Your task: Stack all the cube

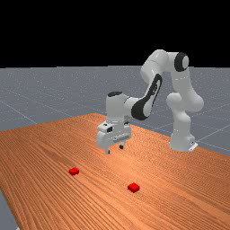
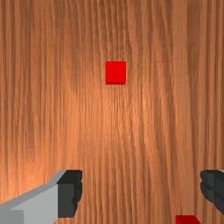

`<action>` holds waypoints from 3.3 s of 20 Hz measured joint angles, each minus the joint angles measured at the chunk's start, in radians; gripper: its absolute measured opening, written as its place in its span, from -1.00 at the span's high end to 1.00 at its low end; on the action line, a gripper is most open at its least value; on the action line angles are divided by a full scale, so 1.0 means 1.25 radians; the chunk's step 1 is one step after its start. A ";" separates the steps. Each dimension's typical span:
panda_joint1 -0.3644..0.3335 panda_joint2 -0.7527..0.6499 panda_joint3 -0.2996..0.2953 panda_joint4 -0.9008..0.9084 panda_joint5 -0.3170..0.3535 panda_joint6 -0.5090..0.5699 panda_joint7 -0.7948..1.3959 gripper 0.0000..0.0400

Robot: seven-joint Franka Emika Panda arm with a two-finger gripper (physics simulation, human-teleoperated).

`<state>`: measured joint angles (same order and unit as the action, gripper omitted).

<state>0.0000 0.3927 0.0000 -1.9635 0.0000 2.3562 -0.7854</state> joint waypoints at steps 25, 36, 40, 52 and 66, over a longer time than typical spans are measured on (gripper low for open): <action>-0.005 0.005 0.004 0.002 0.029 -0.006 0.024 -1.00; 0.083 0.018 0.026 0.021 0.018 -0.008 0.176 -1.00; 0.097 0.042 0.038 0.060 0.017 -0.052 0.172 -1.00; 0.119 0.163 0.034 0.064 0.017 0.067 0.212 -1.00; 0.117 0.231 0.039 0.108 0.017 0.058 0.196 -1.00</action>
<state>0.1459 0.6813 0.0489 -1.8281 0.0217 2.4290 -0.5400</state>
